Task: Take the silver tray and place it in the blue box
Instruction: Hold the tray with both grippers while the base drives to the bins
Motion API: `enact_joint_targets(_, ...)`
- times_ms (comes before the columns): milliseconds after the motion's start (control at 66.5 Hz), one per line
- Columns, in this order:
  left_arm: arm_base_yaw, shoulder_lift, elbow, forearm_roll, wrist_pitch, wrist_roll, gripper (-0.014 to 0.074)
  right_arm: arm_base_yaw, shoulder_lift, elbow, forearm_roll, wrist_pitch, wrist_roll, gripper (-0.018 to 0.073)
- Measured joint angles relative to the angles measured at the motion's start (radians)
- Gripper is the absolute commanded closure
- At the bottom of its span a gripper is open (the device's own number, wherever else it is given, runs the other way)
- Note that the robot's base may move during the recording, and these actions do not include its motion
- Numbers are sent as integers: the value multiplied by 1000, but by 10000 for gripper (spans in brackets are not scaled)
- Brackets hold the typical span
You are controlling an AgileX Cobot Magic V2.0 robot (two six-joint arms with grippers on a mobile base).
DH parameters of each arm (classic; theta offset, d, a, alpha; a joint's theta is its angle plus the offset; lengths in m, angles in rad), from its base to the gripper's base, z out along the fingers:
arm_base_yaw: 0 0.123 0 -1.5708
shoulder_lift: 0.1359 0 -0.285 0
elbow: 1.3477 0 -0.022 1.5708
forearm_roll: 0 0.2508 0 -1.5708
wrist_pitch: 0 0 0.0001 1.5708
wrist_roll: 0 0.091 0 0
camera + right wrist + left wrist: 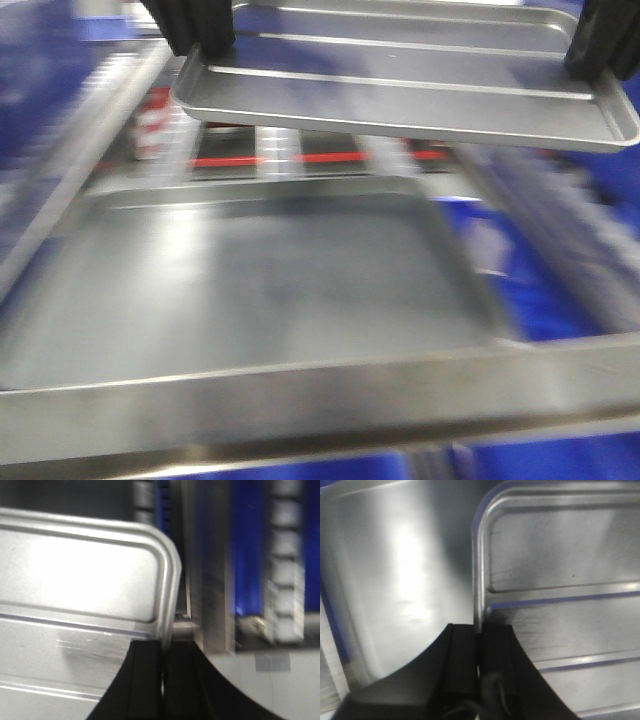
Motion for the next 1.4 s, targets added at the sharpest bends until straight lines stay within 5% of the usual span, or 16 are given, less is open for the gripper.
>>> enact_joint_targets(1399, 0, 0, 0, -3, -4, 0, 694, 0, 0, 0, 0, 0, 2, 501)
